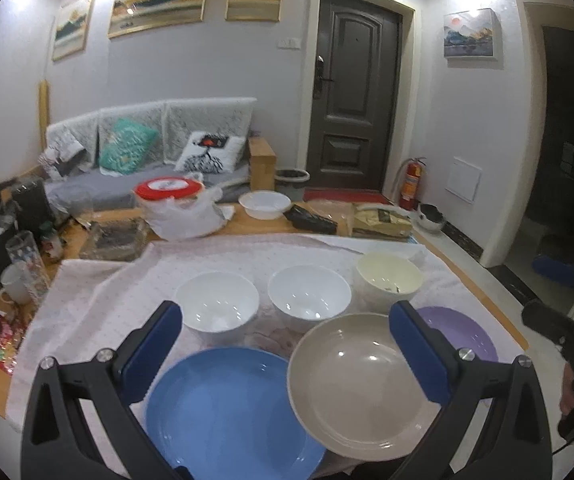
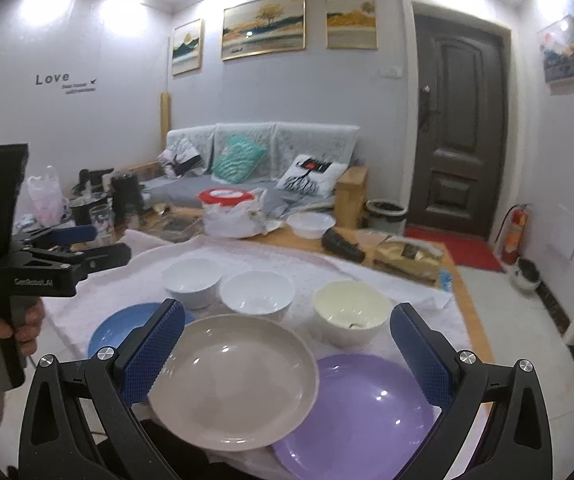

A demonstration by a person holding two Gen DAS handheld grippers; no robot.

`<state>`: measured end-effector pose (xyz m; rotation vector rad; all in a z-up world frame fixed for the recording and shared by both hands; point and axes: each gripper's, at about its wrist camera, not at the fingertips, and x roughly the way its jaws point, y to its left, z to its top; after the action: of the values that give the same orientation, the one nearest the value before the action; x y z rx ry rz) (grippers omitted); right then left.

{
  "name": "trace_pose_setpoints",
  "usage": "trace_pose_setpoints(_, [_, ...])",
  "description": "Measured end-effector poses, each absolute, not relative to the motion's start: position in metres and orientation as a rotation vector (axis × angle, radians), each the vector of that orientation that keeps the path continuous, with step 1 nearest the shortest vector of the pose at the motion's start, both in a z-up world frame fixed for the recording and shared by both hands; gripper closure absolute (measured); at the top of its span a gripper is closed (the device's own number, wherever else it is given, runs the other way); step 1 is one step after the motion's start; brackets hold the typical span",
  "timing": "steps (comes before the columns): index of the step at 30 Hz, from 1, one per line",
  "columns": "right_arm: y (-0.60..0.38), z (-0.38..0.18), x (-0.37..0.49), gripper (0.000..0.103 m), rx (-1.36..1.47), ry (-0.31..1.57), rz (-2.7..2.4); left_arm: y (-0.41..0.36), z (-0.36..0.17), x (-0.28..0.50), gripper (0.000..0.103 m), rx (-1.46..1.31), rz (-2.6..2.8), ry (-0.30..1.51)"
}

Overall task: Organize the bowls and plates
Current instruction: 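Grasp the rim of the large beige plate with both grippers and lift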

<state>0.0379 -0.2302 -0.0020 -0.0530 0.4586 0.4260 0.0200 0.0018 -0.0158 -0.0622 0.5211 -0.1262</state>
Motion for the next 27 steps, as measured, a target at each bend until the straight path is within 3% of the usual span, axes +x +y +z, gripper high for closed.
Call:
trace_pose_setpoints(3, [-0.225,-0.019,0.046,0.021,-0.072,0.520,0.418,0.002,-0.027,0.031,0.000,-0.065,-0.146,0.568])
trace_pose_setpoints(7, [-0.223,-0.054,0.065,0.027,-0.053,0.644,0.429,0.005,-0.055,0.052,0.001,-0.115,-0.209,0.685])
trace_pose_setpoints(9, [-0.224,-0.073,0.073,0.034,-0.035,0.711,0.431,0.009,-0.072,0.062,0.002,-0.159,-0.237,0.745])
trace_pose_setpoints(17, [-0.231,-0.128,0.095,0.046,0.046,0.897,0.436,0.001,-0.127,0.086,0.049,-0.194,-0.259,0.911])
trace_pose_setpoints(22, [-0.233,-0.139,0.102,0.051,0.047,0.926,0.433,-0.007,-0.146,0.095,0.061,-0.187,-0.254,0.959])
trace_pose_setpoints(27, [-0.229,-0.142,0.106,0.064,0.041,0.938,0.445,-0.012,-0.155,0.101,0.070,-0.180,-0.251,0.977])
